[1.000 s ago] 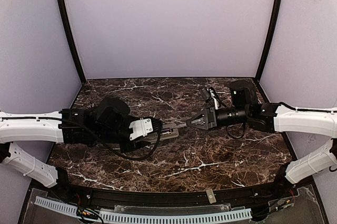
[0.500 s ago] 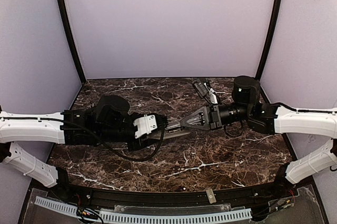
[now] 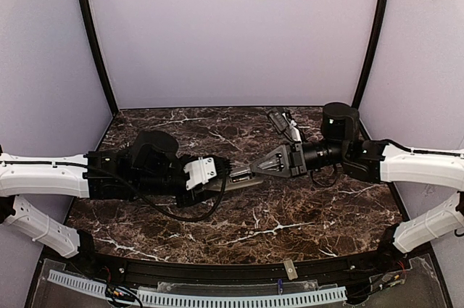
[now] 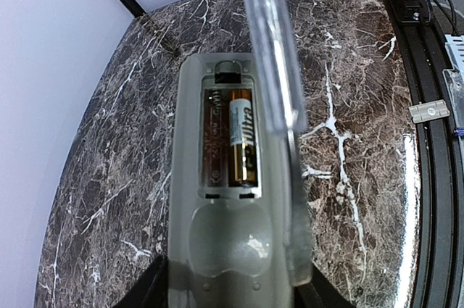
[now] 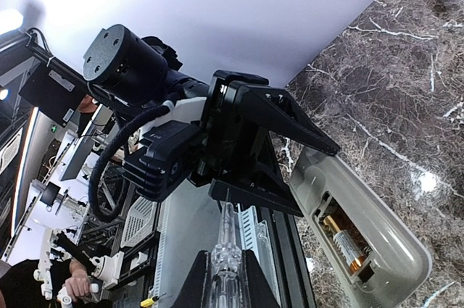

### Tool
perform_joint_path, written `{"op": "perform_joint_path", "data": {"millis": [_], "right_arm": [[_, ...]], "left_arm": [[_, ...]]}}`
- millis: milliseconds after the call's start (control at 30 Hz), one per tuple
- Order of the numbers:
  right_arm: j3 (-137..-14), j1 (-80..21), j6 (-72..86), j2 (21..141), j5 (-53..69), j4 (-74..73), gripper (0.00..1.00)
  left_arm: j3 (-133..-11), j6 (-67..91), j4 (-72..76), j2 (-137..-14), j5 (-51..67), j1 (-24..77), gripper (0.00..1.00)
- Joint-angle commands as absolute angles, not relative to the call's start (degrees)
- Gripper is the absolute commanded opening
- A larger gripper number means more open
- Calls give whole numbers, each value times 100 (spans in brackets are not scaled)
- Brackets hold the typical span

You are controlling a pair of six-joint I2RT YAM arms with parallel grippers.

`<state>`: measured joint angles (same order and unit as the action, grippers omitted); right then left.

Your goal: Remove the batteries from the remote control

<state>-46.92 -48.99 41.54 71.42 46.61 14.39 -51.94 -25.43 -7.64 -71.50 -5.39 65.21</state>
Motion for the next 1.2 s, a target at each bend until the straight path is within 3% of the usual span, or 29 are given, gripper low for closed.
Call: {"op": "perform_joint_path", "data": {"millis": [0,900,1167], "right_arm": [[-4851,-4841,3995,6944,4571,1334,0],[-4819,-4484,3537,6398,4123,309,0],[-4800,-4417,3256,6180,3803,-164,0]], "left_arm": [[-5265,-2538,-615,-7093,-519,6530,0],[-5117,-2539,-416,-7348,-426,6530,0],[-4821,-2687,-221,-7927,-123,6529,5]]}}
